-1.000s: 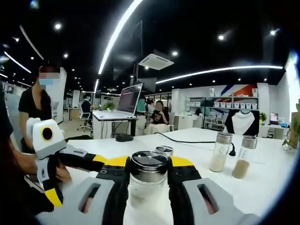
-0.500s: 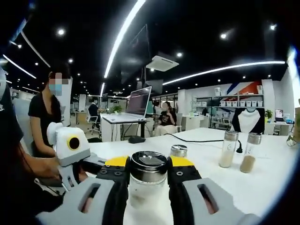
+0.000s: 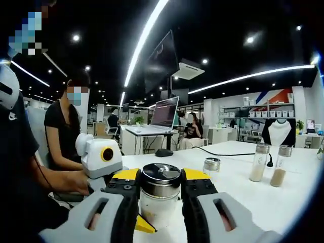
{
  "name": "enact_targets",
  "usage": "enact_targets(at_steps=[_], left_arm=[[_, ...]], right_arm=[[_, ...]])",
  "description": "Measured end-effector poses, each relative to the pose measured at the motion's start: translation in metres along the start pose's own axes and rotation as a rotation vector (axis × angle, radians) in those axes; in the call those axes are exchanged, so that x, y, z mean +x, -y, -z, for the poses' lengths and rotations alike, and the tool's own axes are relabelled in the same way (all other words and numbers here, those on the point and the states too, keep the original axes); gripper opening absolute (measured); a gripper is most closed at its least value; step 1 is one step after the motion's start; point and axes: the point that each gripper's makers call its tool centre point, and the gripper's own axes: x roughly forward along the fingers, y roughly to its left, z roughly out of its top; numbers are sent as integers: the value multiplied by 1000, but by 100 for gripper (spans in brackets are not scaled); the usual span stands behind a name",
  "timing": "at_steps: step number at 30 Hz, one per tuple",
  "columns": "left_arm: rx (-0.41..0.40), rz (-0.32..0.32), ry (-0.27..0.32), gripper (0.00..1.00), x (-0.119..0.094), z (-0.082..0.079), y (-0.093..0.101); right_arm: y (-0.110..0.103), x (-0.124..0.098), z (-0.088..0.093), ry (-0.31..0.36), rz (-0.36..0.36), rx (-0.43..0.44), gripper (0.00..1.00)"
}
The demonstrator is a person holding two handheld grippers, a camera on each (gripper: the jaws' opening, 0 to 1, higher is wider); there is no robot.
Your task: Rotate the seasoning bottle until the label or dispensing opening points toward the visible target arrow and the bottle remains upright within the marked orientation range
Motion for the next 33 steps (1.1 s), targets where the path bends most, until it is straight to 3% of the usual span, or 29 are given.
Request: enact_targets(at_steps=[4,8,14,17,20,21,23,24,25,29,33], left_arm=[[-16,14,8,36,2,-1,6],[31,-63,-15,35,4,2,0],[-66,-124,14,35,3,-4,-3],[-49,-155,18,35,2,-5,-4],[-22,-190,6,35,1,-5,-7],[5,-210,-1,35,0,-4,-10],[59,-251,-25,35,0,-3,-12],[74,-274,-32,35,0,-3,-14],[78,-285,-41,35,1,-2,-14],[78,-278,-56,35,4,3,-14],[132,-217,-78,36,9,9,-12]], right_arm=[[2,-2,0,2,13,29,29],[5,-1,5,-3,61,-34,29],[5,4,0,68,138,-44,29],[7,4,1,70,169,14,29],[5,4,4,64,214,20,29],[5,5,6,54,228,7,30],[10,5,21,-33,292,-11,31],[11,7,24,-47,309,-16,31],[13,9,23,-18,341,-13,31],[17,6,27,11,377,70,31],[18,0,31,1,381,80,30]])
